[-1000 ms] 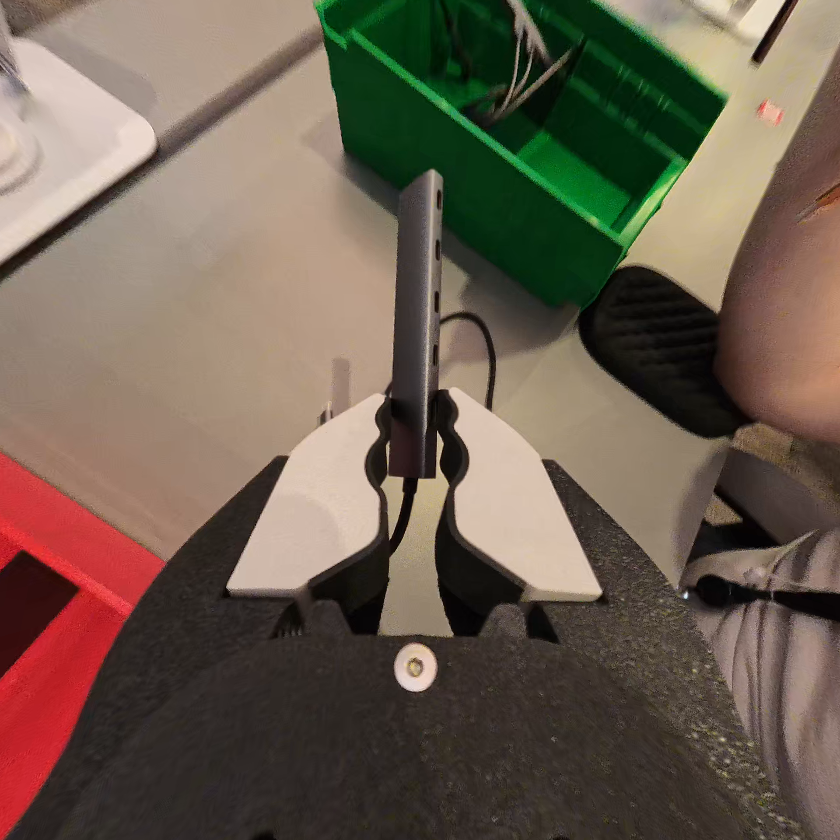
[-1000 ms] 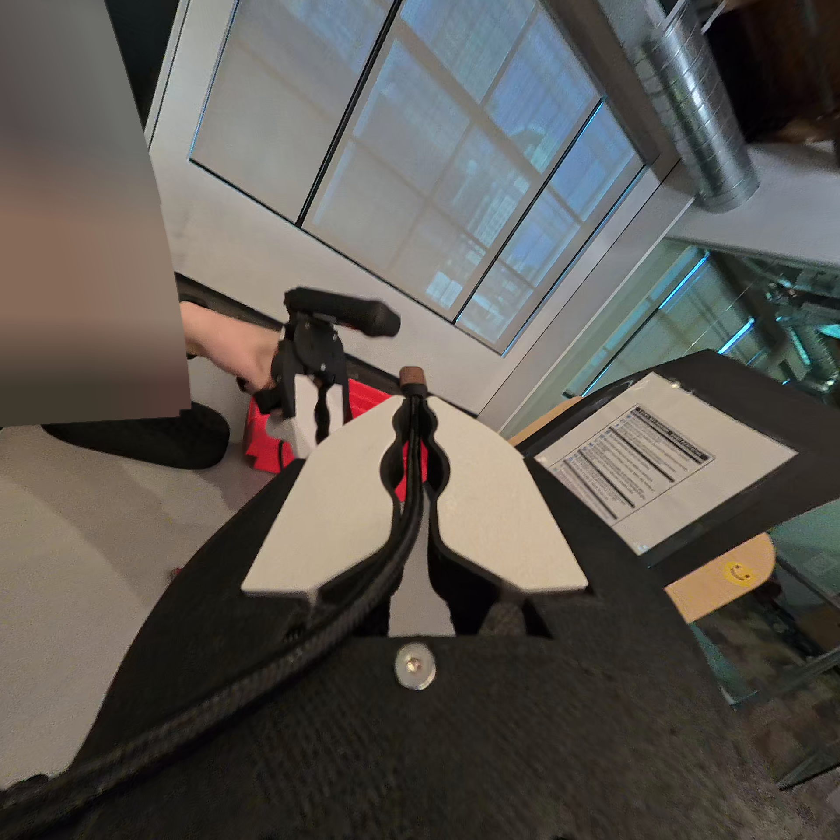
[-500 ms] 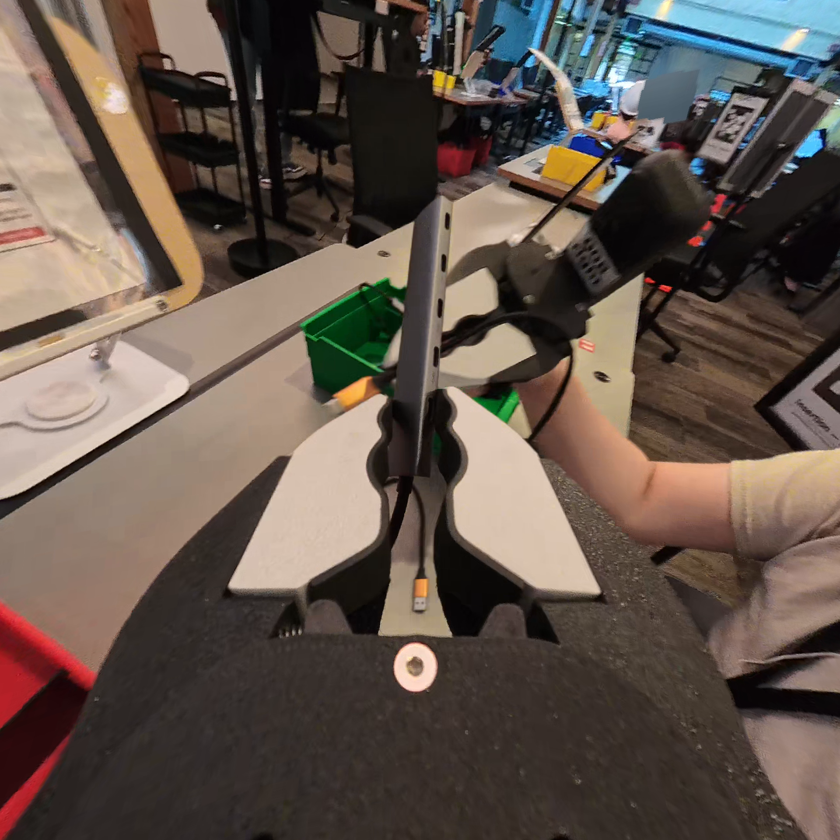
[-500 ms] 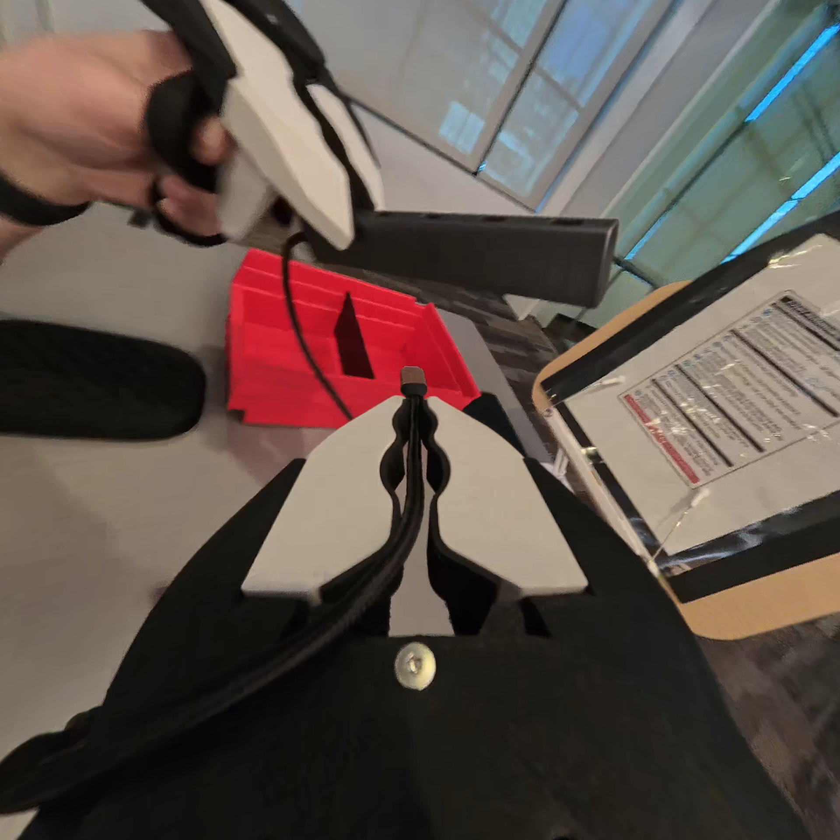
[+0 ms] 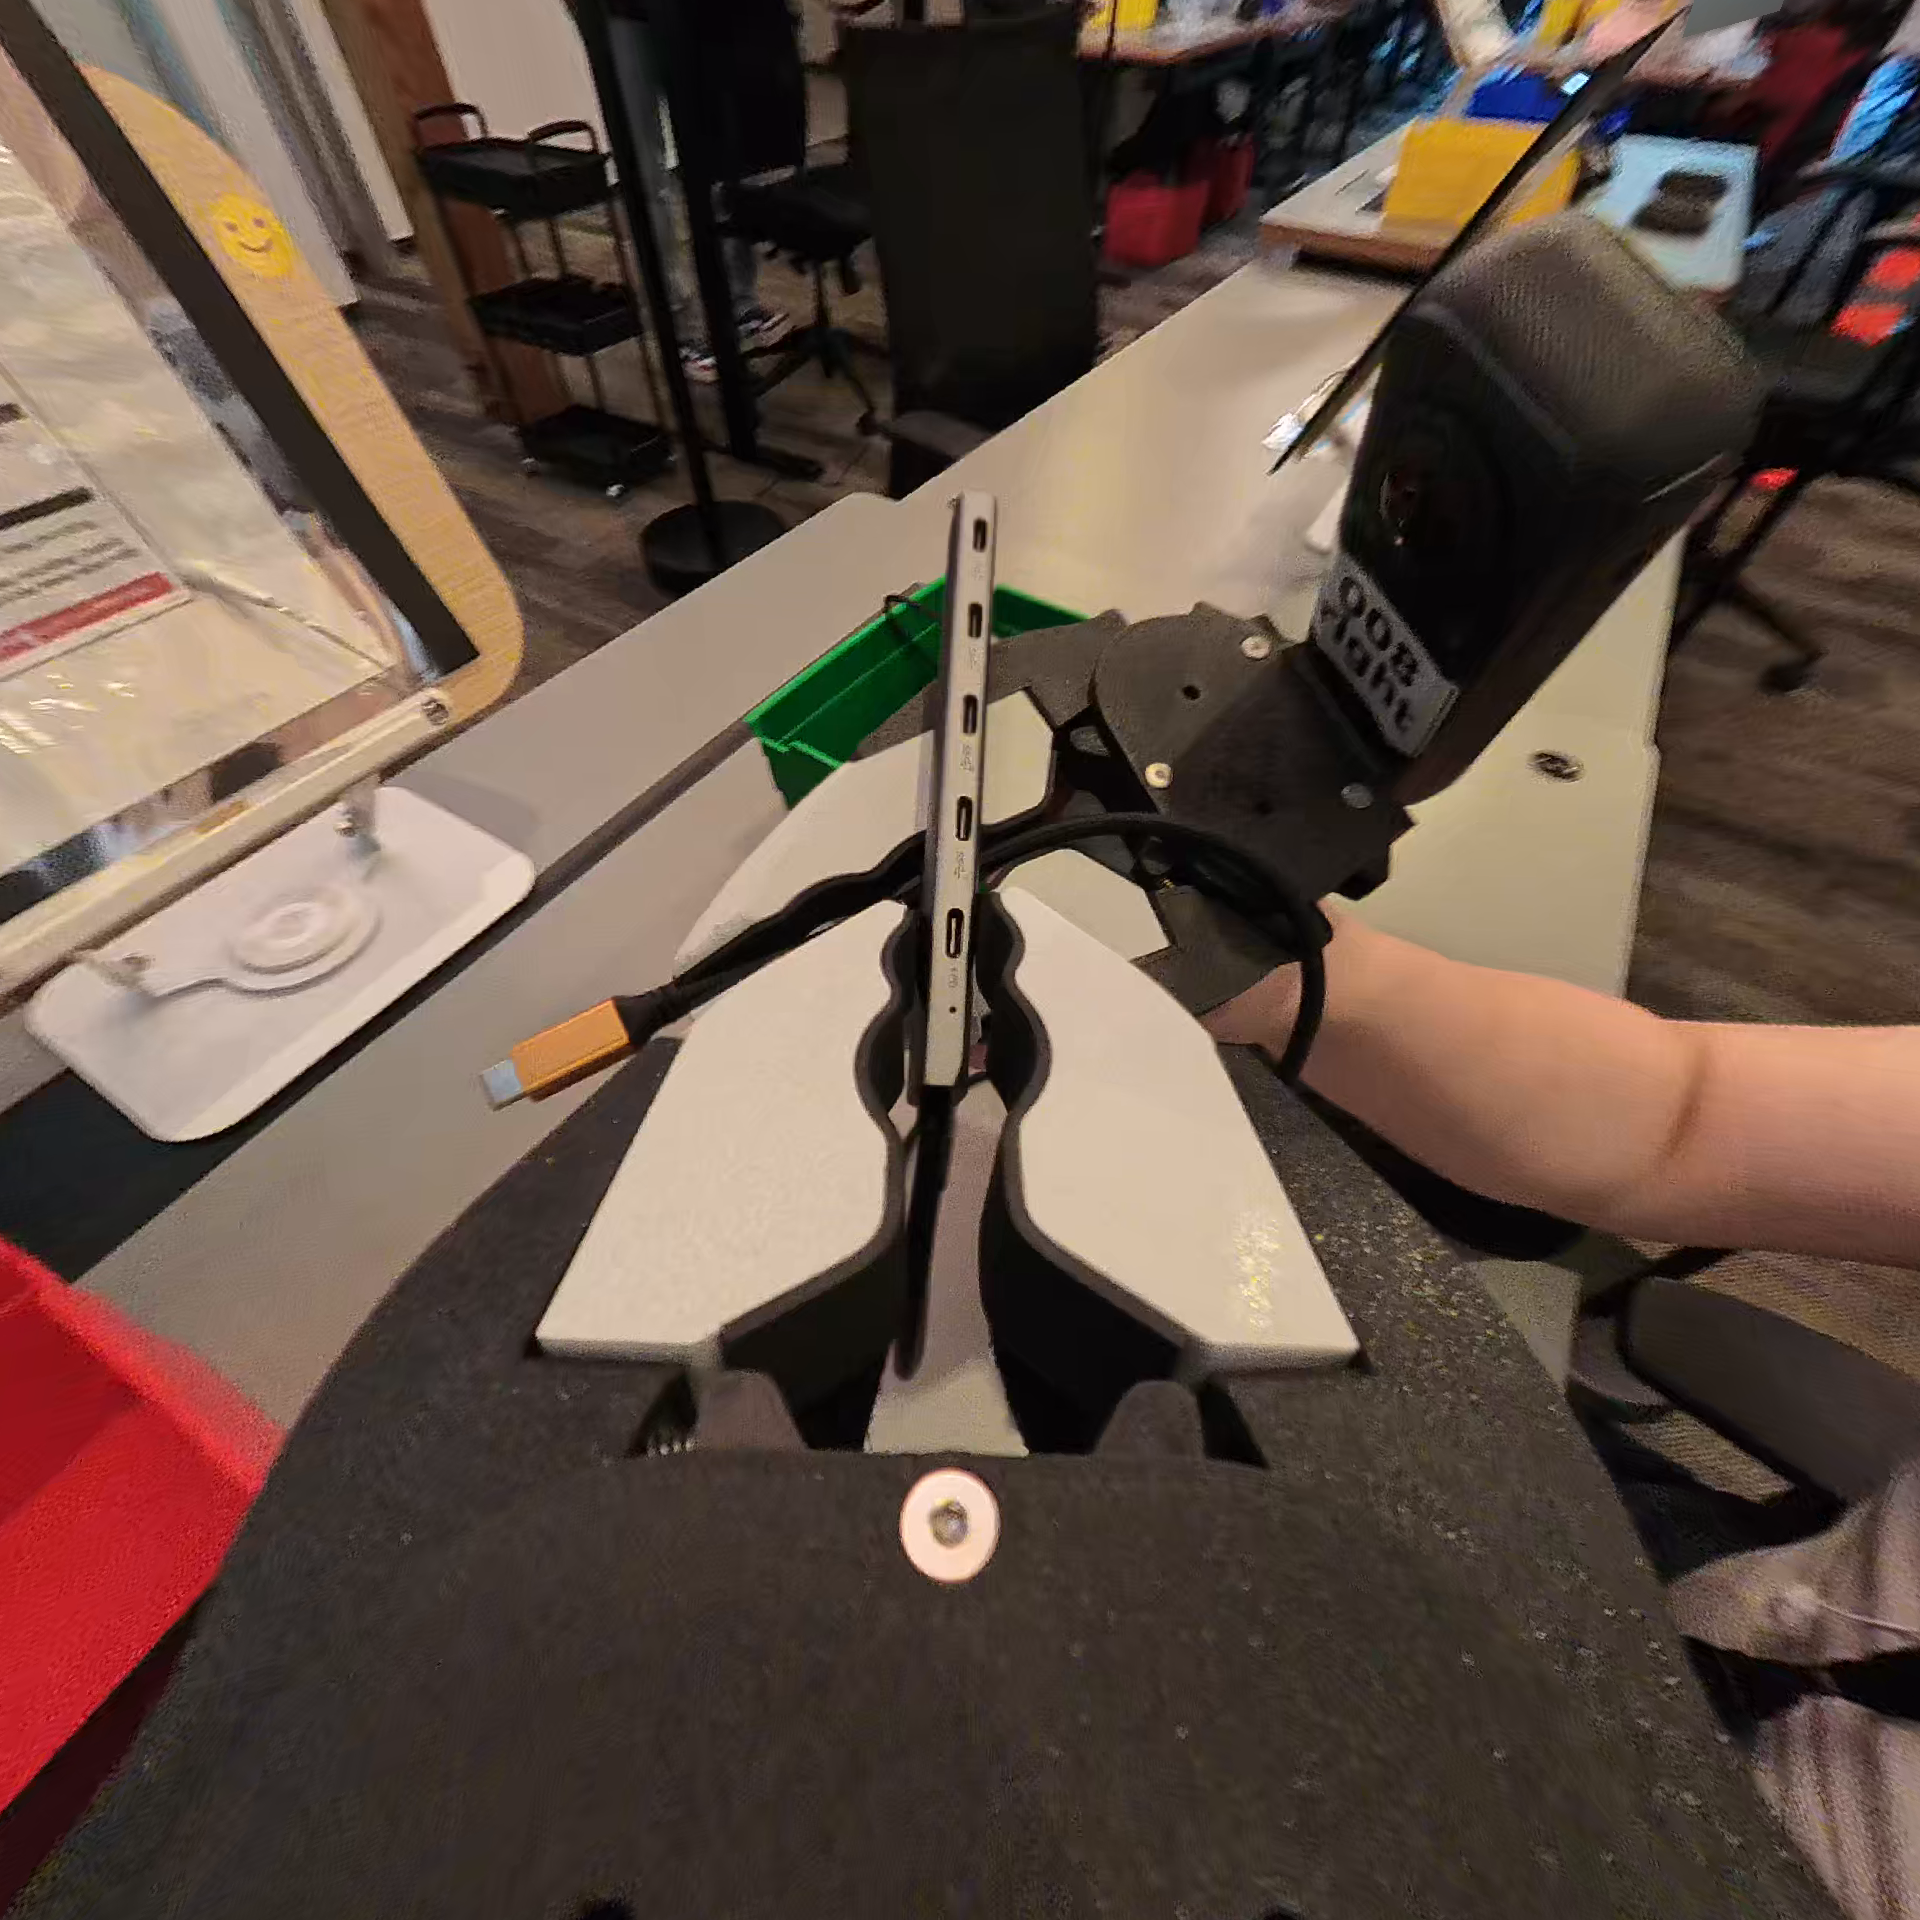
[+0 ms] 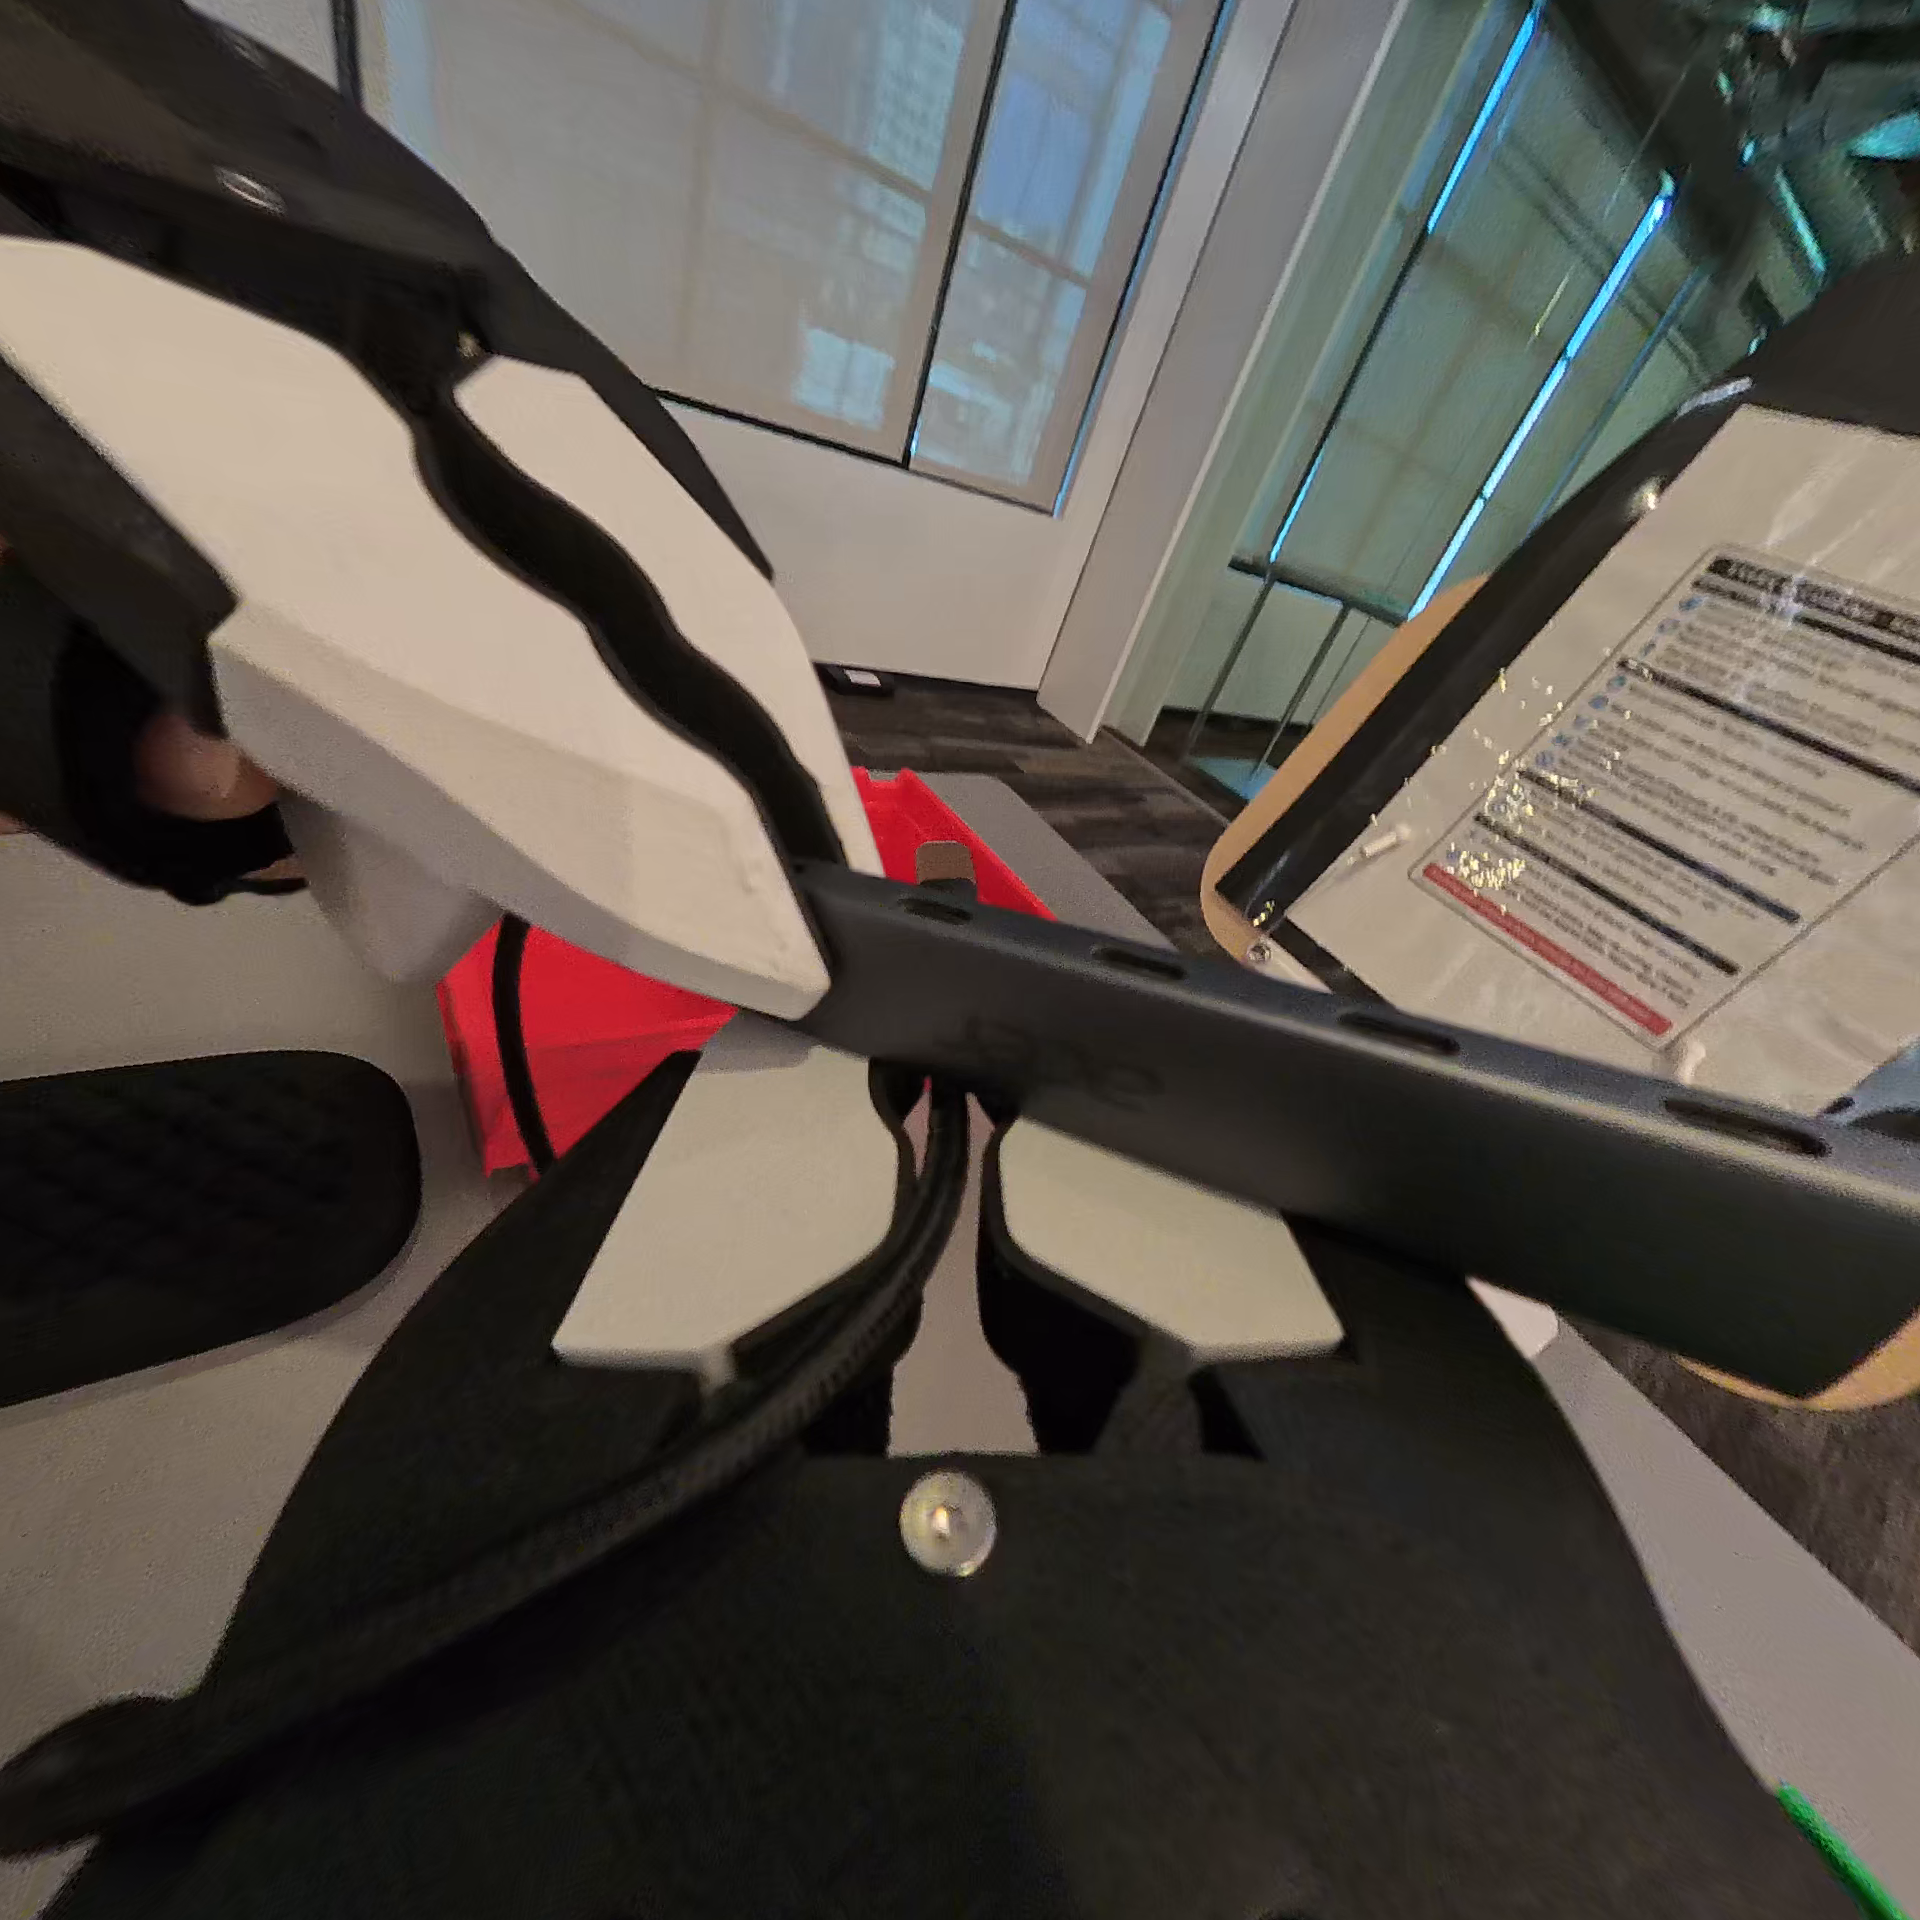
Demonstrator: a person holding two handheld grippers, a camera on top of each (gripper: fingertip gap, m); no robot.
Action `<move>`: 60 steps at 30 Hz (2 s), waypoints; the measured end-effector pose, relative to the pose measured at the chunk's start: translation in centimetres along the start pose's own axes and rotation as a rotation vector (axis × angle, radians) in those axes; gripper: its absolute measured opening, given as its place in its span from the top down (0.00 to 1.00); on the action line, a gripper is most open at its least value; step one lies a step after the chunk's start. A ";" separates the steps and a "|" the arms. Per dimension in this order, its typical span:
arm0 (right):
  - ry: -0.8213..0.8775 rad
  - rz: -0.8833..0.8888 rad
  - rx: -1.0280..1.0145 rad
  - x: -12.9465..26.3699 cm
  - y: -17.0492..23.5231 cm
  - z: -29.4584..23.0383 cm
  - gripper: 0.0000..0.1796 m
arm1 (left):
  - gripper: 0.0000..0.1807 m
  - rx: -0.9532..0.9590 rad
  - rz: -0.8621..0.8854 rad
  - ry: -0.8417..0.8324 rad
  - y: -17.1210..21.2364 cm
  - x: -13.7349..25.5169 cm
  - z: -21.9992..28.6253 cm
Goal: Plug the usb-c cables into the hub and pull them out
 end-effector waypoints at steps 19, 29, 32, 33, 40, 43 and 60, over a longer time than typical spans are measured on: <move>0.078 0.004 0.034 -0.1 0.7 1.0 0.97 | 0.95 -0.363 -0.125 -0.232 0.6 -1.1 -1.6; 0.286 -0.123 0.121 3.5 1.9 7.6 0.97 | 0.95 -0.654 -0.003 -0.488 -2.8 0.8 -6.2; 0.359 -0.085 0.125 5.3 0.9 9.4 0.97 | 0.94 -0.665 0.019 -0.516 -2.6 0.8 -8.2; 0.372 -0.051 0.125 5.8 0.1 9.6 0.97 | 0.94 -0.679 0.021 -0.543 -2.3 0.8 -8.9; 0.273 0.189 0.091 5.1 -4.3 5.2 0.98 | 0.95 -1.025 0.009 -0.794 -1.6 0.5 -11.1; 0.263 0.188 0.144 3.7 -4.1 3.3 0.98 | 0.95 -1.077 0.033 -0.812 -1.8 0.0 -10.5; 0.374 0.247 0.161 3.2 -3.4 3.2 0.98 | 0.95 -1.162 0.021 -0.850 -1.9 -1.6 -8.3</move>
Point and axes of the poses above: each gripper's, where its closed fingertips meet, x back along the fingers, y out of its underside, z = x × y across the jaws, the point moved 2 cm from there along x, back along the fingers, and after that the axes turned 5 degrees about z, right-handed, at the moved point
